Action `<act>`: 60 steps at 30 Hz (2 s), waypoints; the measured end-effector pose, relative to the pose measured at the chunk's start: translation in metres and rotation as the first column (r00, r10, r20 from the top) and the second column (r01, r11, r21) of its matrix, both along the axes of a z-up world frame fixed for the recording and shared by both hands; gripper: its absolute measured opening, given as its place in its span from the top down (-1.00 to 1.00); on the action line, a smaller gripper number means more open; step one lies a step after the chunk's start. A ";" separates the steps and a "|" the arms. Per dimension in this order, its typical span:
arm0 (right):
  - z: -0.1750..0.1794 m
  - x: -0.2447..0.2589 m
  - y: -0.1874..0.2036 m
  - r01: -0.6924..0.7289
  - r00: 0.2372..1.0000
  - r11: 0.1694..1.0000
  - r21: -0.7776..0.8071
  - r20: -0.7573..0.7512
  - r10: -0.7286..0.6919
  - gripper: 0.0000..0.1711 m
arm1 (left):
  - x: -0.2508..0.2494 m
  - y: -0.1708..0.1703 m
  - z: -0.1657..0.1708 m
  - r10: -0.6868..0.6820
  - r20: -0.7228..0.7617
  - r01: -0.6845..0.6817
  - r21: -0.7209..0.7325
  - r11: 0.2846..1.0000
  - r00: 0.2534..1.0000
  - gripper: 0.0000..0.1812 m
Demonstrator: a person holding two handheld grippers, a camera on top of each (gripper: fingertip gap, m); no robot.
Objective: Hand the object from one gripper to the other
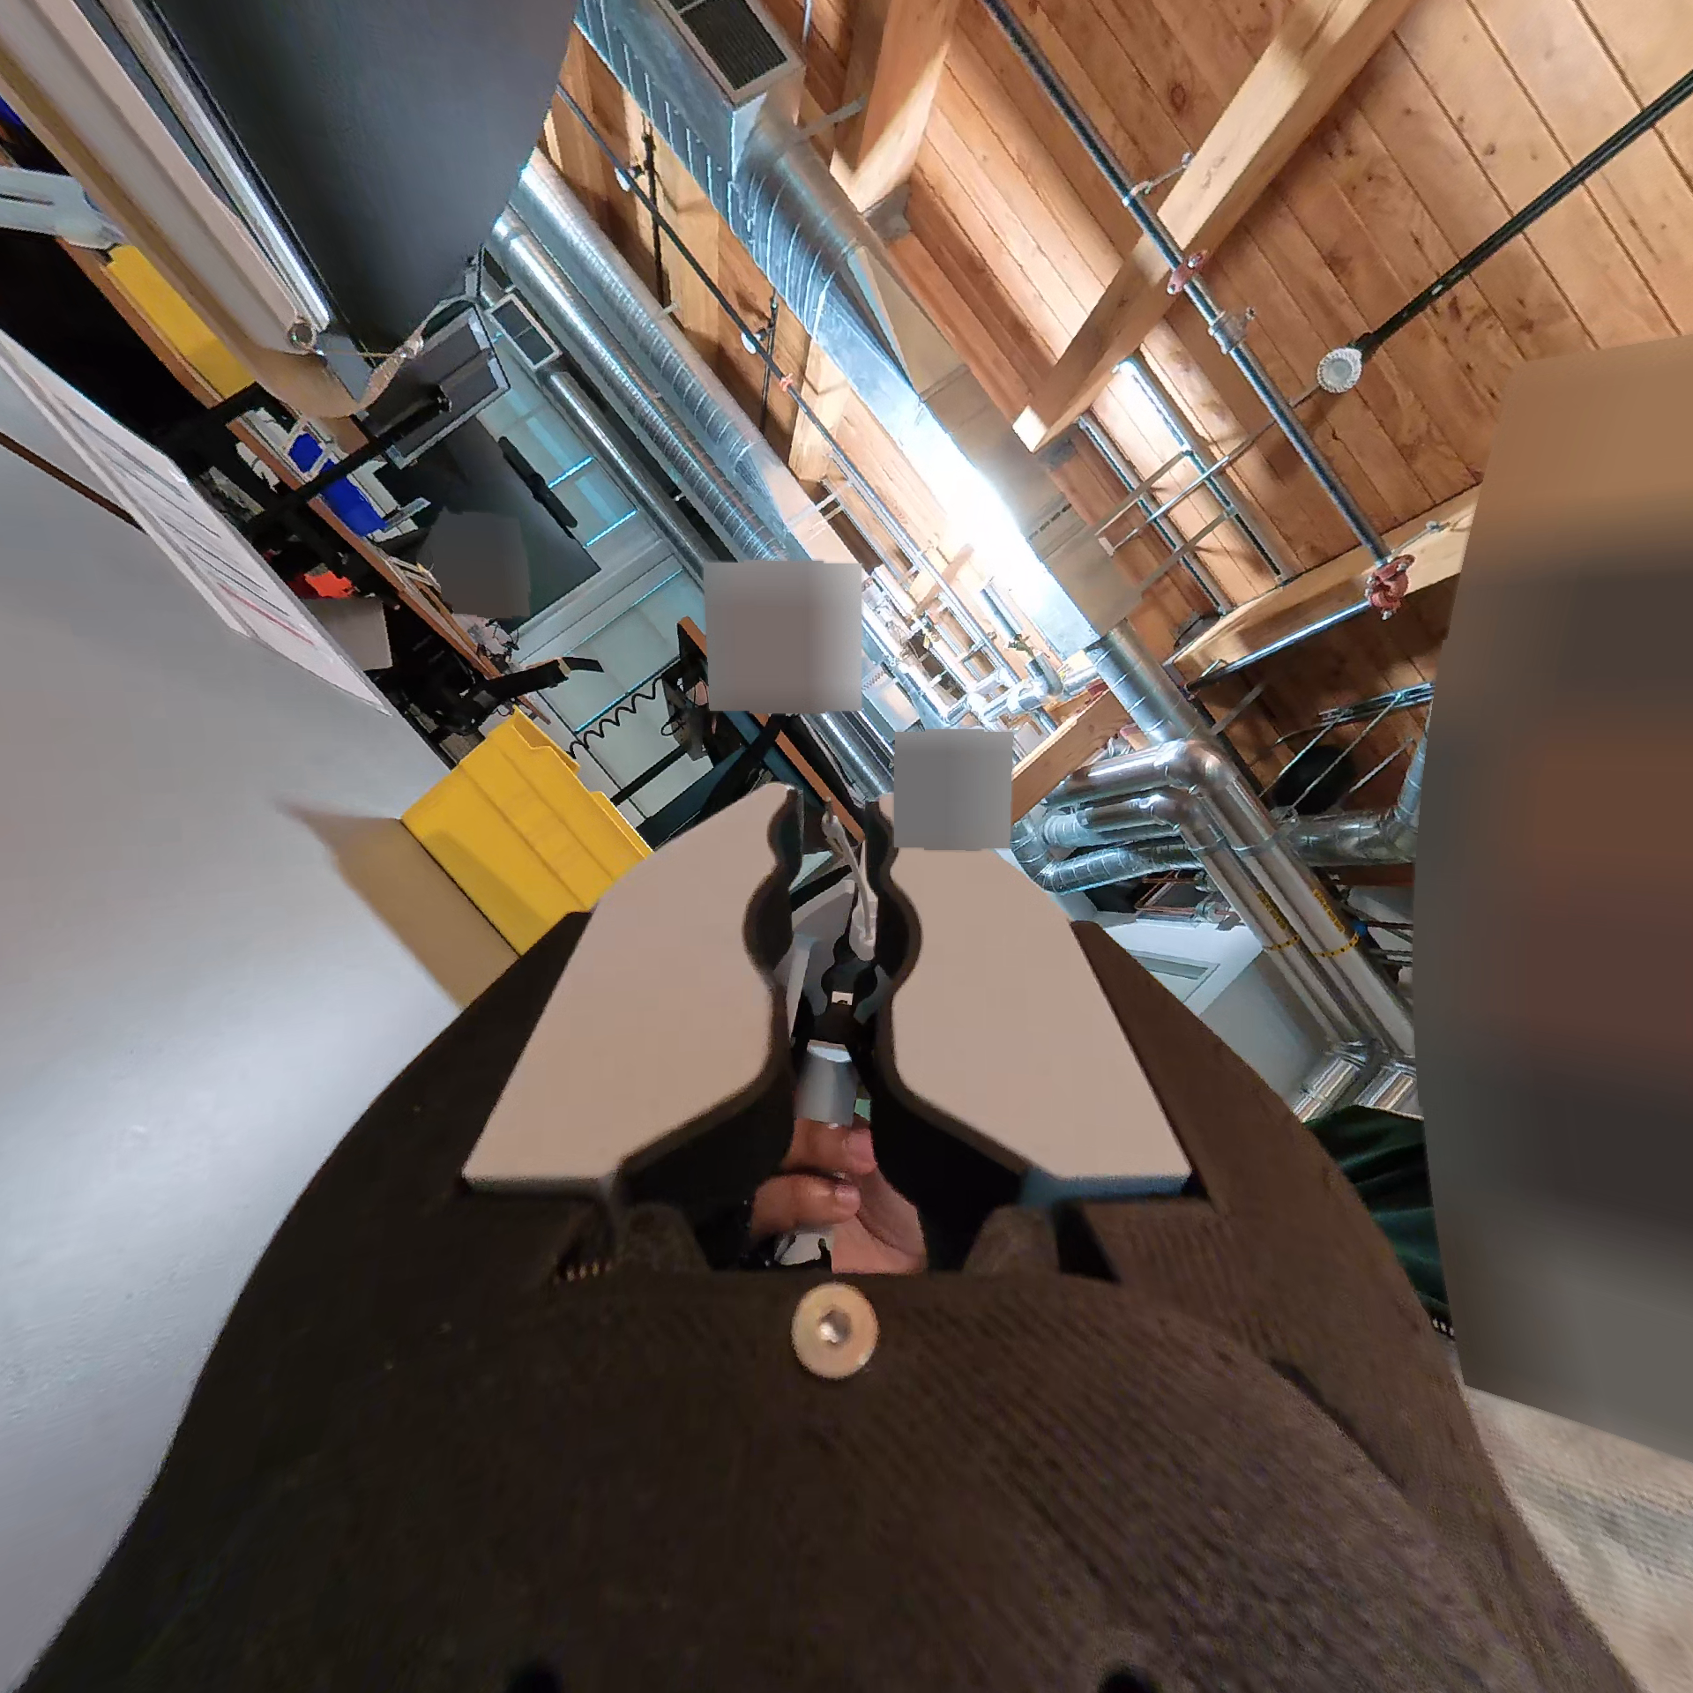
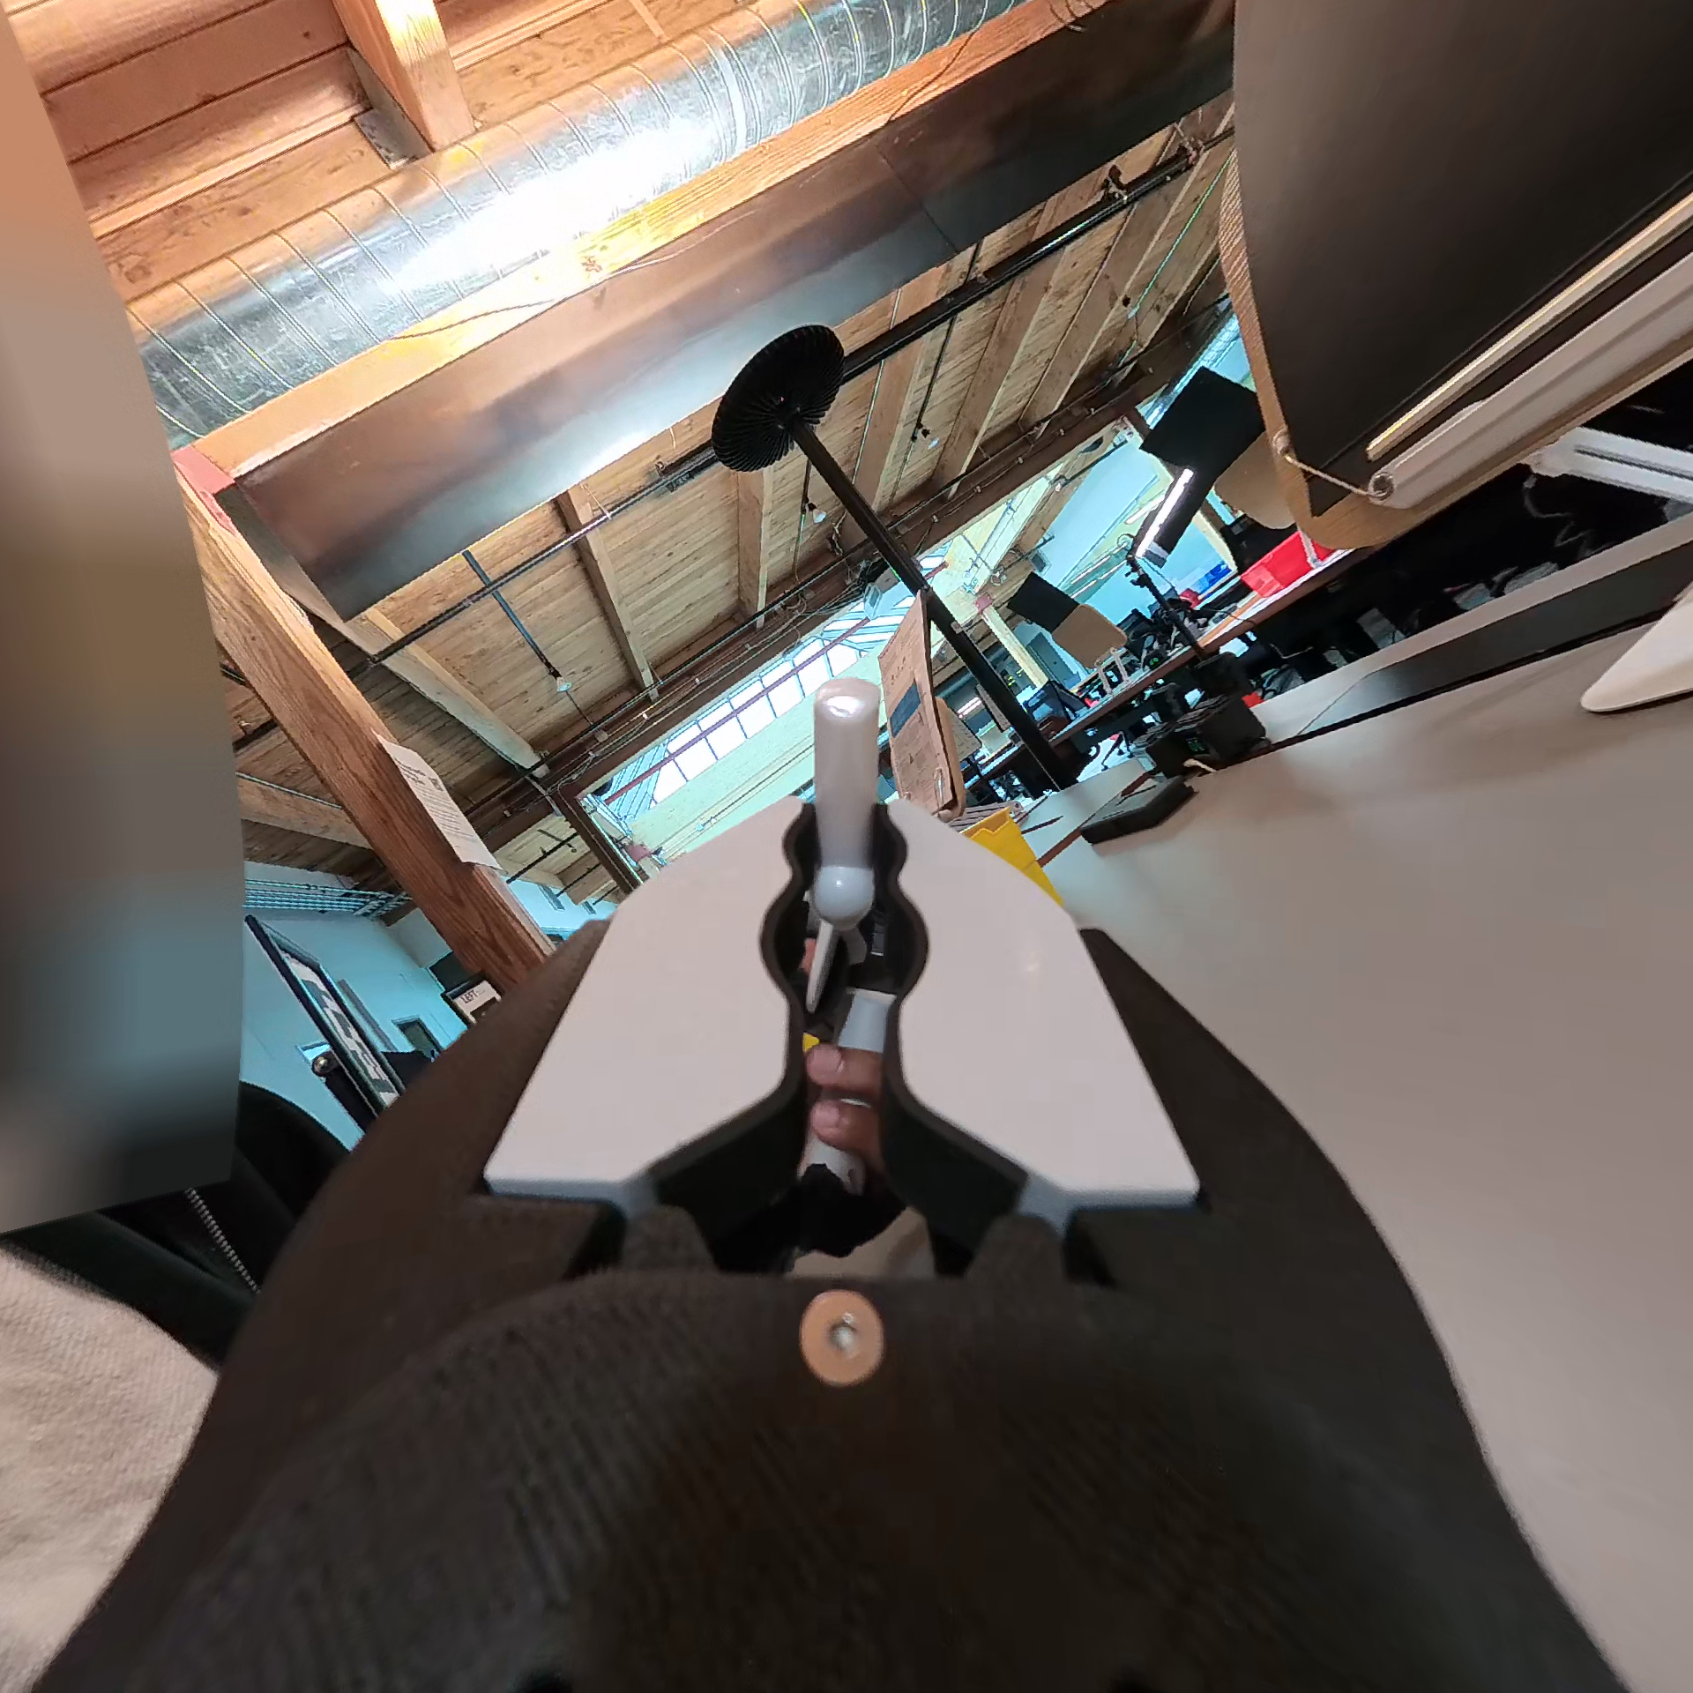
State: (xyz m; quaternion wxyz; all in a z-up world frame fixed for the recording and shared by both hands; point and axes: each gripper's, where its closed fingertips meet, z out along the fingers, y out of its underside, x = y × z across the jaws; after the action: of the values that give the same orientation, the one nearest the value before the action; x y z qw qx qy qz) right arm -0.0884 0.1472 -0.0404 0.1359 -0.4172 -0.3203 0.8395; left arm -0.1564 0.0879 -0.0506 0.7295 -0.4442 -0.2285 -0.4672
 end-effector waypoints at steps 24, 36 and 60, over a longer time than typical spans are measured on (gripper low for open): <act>-0.013 -0.005 -0.014 -0.070 0.996 0.997 0.011 0.052 0.070 0.86 | 0.002 -0.010 0.022 0.007 -0.061 -0.003 0.061 0.998 0.998 0.97; -0.023 -0.005 -0.036 -0.139 0.988 0.982 0.127 0.089 0.128 0.86 | 0.003 -0.014 0.031 0.012 -0.078 -0.005 0.095 0.996 0.997 0.97; -0.043 -0.019 -0.008 -0.068 0.977 0.990 0.125 0.209 0.041 0.45 | 0.027 -0.012 0.038 -0.005 -0.357 -0.004 -0.026 1.000 0.934 0.99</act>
State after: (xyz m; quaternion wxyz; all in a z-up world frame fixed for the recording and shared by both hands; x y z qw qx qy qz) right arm -0.1077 0.1396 -0.0835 0.1061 -0.4830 -0.3986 0.7724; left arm -0.1293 0.0764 -0.0123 0.7528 -0.5315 -0.0982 -0.3757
